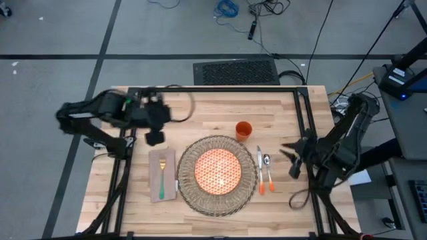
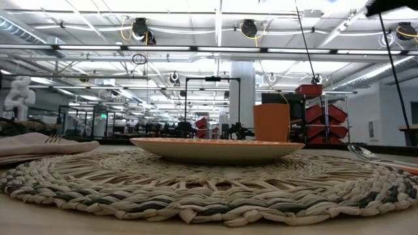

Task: Set table place
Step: Return to Home Position

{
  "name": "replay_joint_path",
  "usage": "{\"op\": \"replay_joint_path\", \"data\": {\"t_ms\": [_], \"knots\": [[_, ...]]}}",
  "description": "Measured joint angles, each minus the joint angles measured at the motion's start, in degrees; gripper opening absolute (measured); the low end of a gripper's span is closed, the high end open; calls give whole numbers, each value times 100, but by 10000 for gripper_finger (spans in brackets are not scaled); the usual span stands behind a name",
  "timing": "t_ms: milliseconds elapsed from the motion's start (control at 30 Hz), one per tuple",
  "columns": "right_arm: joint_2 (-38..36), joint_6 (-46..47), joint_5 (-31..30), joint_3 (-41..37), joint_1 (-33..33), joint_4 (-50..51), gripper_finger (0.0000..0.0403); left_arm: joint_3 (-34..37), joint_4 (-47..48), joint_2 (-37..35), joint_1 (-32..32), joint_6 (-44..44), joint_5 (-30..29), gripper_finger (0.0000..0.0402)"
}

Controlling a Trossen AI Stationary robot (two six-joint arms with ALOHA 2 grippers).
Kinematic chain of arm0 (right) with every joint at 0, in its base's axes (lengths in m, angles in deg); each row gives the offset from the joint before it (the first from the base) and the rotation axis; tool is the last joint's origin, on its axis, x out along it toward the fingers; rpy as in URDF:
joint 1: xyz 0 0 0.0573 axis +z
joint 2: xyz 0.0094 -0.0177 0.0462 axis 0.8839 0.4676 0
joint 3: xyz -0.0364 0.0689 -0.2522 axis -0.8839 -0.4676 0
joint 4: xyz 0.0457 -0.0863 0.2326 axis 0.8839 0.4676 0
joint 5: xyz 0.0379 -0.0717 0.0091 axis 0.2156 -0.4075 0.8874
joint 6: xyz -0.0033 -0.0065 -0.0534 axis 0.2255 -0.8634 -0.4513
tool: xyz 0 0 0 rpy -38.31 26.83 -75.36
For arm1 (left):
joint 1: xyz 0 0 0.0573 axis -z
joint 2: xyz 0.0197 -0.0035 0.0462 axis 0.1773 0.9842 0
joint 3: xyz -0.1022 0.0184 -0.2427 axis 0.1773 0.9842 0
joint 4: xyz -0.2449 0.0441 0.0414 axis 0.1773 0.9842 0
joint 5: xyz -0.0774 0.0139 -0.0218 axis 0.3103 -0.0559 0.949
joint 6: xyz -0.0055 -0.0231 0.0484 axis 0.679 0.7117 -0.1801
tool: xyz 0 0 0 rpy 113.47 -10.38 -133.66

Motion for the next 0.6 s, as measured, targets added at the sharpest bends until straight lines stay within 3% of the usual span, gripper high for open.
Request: {"op": "replay_joint_path", "data": {"t_ms": [133,367,533,600], "knots": [[64,1172,591,-7,37,926,96,1886,-348,-1176,175,895,-68,63],[68,1020,411,-362,203,568,96,4760,-1820,-3049,676,2045,251,63],[51,1799,-35,-1342,386,192,96,6094,-2956,-3811,1001,2324,282,63],[34,2257,-156,-1827,444,-111,96,6058,-2967,-3822,1045,2325,364,63]]}}
